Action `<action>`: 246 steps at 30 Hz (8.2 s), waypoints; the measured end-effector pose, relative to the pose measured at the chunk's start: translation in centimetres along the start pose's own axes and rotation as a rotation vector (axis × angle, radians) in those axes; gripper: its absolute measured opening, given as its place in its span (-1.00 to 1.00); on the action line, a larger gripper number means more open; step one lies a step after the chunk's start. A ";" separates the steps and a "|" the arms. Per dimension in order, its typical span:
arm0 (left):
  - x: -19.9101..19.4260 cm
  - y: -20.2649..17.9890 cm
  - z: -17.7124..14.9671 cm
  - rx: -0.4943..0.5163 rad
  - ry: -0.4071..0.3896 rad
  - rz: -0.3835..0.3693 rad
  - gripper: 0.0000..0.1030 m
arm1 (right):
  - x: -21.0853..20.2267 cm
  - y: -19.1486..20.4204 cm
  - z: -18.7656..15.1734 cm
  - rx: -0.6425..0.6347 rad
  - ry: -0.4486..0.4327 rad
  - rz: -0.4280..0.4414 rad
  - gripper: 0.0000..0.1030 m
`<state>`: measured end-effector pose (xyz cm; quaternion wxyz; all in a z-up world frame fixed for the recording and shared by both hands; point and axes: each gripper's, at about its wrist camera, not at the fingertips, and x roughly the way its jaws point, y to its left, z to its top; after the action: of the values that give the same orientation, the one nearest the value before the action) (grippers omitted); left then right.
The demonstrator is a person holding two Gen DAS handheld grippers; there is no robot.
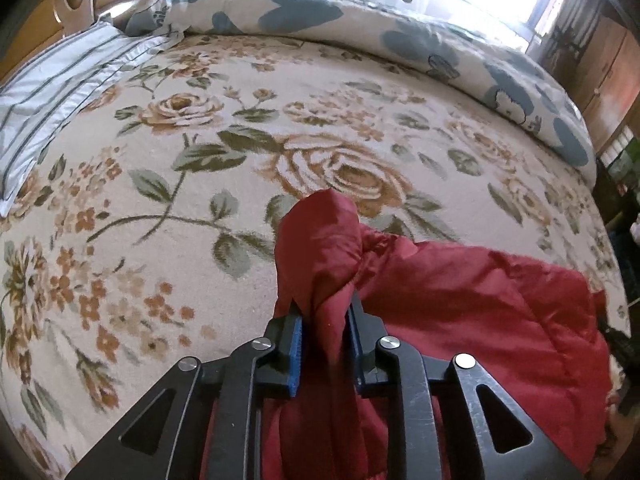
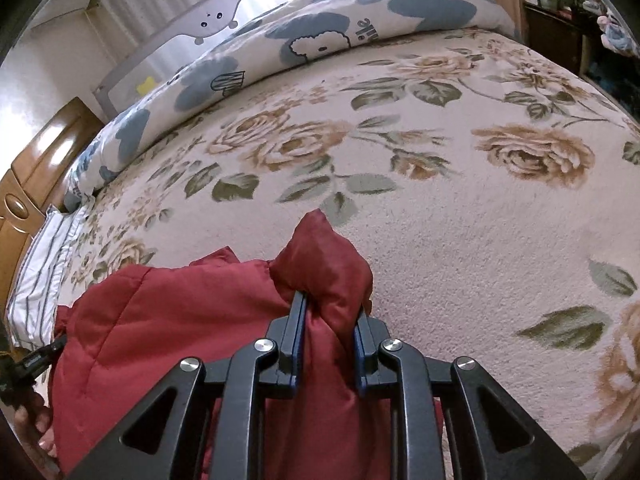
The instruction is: Fold large clothes
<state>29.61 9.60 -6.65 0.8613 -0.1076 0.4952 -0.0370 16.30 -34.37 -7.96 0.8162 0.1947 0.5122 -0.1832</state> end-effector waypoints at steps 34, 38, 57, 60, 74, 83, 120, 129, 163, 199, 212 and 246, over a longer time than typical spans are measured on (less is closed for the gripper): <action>-9.8 -4.9 -12.8 0.225 0.025 -0.104 0.00 | -11.3 7.5 -9.7 -0.315 -0.030 0.103 0.11; -9.0 -5.3 -12.9 0.234 0.017 -0.102 0.00 | -10.0 7.7 -13.1 -0.364 0.034 0.055 0.11; -12.1 -2.5 -17.7 0.180 0.008 -0.072 0.10 | -9.1 5.1 -15.9 -0.291 0.014 0.041 0.19; -11.3 -3.0 -17.7 0.183 0.001 -0.059 0.11 | -9.0 4.9 -16.2 -0.287 -0.004 0.039 0.19; -9.9 -3.4 -18.2 0.203 -0.040 -0.007 0.15 | -8.9 5.1 -16.2 -0.267 -0.008 0.027 0.25; -10.0 -3.5 -18.3 0.212 -0.043 0.002 0.15 | -12.1 8.6 -17.6 -0.393 -0.043 0.047 0.29; -11.4 -2.7 -17.9 0.202 -0.009 0.125 0.55 | -10.1 5.8 -16.6 -0.320 0.005 0.019 0.42; -13.3 -4.1 -16.4 0.227 -0.029 0.143 0.54 | -12.2 7.7 -14.6 -0.357 -0.025 0.065 0.46; -7.4 -6.2 -13.3 0.288 0.003 0.182 0.92 | -6.0 7.8 -10.4 -0.327 0.034 0.030 0.62; -8.4 -5.7 -13.5 0.276 0.004 0.155 0.99 | -9.8 7.4 -11.9 -0.305 0.007 0.066 0.66; -14.2 -3.9 -18.6 0.293 0.022 0.121 0.99 | -12.9 7.2 -16.8 -0.361 0.055 0.090 0.69; -19.2 -3.0 -22.2 0.328 0.028 0.100 0.99 | -16.7 7.8 -21.3 -0.429 0.130 0.098 0.76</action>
<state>0.92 6.63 -0.50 0.8611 0.0595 0.4992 -0.0759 -2.91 -15.23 -0.32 0.8120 0.0527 0.5810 -0.0174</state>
